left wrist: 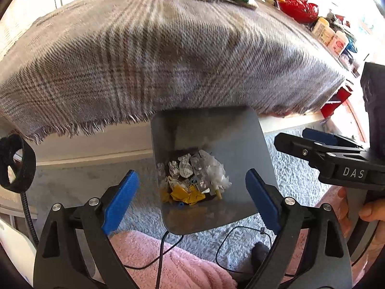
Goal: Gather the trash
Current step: 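Lower the blister pack and plastic bag into the bin and open both grippers, then grasp the red Skittles tube with the left gripper while the right grasps the pink-star lid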
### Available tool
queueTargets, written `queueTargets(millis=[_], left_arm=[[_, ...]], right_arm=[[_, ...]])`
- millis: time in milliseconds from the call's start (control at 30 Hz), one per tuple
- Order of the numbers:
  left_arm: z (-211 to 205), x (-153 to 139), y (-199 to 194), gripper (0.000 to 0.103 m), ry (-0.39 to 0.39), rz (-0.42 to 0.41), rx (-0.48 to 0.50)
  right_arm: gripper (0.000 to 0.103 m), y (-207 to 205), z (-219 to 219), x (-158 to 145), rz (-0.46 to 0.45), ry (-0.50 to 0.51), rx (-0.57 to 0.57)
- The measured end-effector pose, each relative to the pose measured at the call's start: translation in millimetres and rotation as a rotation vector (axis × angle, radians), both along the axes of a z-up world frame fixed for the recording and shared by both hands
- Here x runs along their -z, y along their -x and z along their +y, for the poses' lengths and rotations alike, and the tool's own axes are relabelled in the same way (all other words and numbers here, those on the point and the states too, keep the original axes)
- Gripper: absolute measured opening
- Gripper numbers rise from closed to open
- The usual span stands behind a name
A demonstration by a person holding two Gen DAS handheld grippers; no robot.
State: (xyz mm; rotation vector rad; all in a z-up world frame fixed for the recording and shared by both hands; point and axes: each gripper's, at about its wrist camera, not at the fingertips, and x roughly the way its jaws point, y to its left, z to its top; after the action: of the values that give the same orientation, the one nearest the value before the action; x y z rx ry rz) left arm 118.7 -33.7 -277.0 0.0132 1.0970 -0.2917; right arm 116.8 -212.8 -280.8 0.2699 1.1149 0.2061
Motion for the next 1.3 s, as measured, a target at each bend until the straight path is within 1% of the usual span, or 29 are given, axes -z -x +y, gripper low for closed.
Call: queueTargets(millis=[100,333,433,500,633,733,933,1033,1067,1133,1167,1200,1300], left_arm=[[0.0,-16.9,-4.9,0.086,-0.006,-0.037,-0.007],[5.3,-61.0,-25.1,0.086,-0.026,-0.149,-0.032],[9.9,-77.4,-40.0,0.086,-0.022,-0.176,-0.041],[12.7,-85.6,-50.6,0.086,-0.023,-0.189,-0.050],[19.7,-101.0,-76.6,0.086,-0.025,-0.207,-0.077],[19.9,-109.3,-93.0,0.086,-0.038,-0.224,-0.077],[10.7,-113.0,-132.2,0.085,-0.074,-0.234,-0.051],[8.5,-110.1,-152.6,0.079,-0.075,-0.224,-0.050],[7.8,-109.3,-157.2,0.077,-0.073,-0.220,-0.053],[8.4,-106.9,-169.3,0.074,-0.062,-0.211,-0.060],[9.1,-105.8,-175.3,0.071,-0.059,-0.207,-0.064],[10.2,-105.2,-179.8,0.068,-0.058,-0.205,-0.066],[10.8,-102.6,-193.0,0.066,-0.049,-0.196,-0.065]], right_arm=[[0.097,-5.2,-5.7,-14.6,-0.024,-0.020,0.021],[0.097,-28.0,-19.0,-82.2,-0.172,-0.024,0.051],[0.097,-42.9,-23.2,-102.7,-0.214,-0.016,0.048],[0.097,-52.7,-25.6,-110.0,-0.229,-0.010,0.049],[0.097,-76.3,-29.7,-116.2,-0.239,0.004,0.056],[0.097,-92.6,-34.0,-117.1,-0.239,0.003,0.066],[0.097,-123.6,-39.4,-118.9,-0.243,-0.020,0.079],[0.095,-139.3,-33.2,-123.7,-0.263,-0.026,0.066],[0.094,-144.0,-30.9,-126.0,-0.273,-0.030,0.060],[0.085,-154.9,-23.9,-129.8,-0.288,-0.039,0.038],[0.083,-159.6,-20.1,-130.6,-0.291,-0.042,0.028],[0.078,-165.1,-16.7,-130.8,-0.292,-0.045,0.019],[0.077,-182.2,-3.3,-128.1,-0.288,-0.032,-0.005]])
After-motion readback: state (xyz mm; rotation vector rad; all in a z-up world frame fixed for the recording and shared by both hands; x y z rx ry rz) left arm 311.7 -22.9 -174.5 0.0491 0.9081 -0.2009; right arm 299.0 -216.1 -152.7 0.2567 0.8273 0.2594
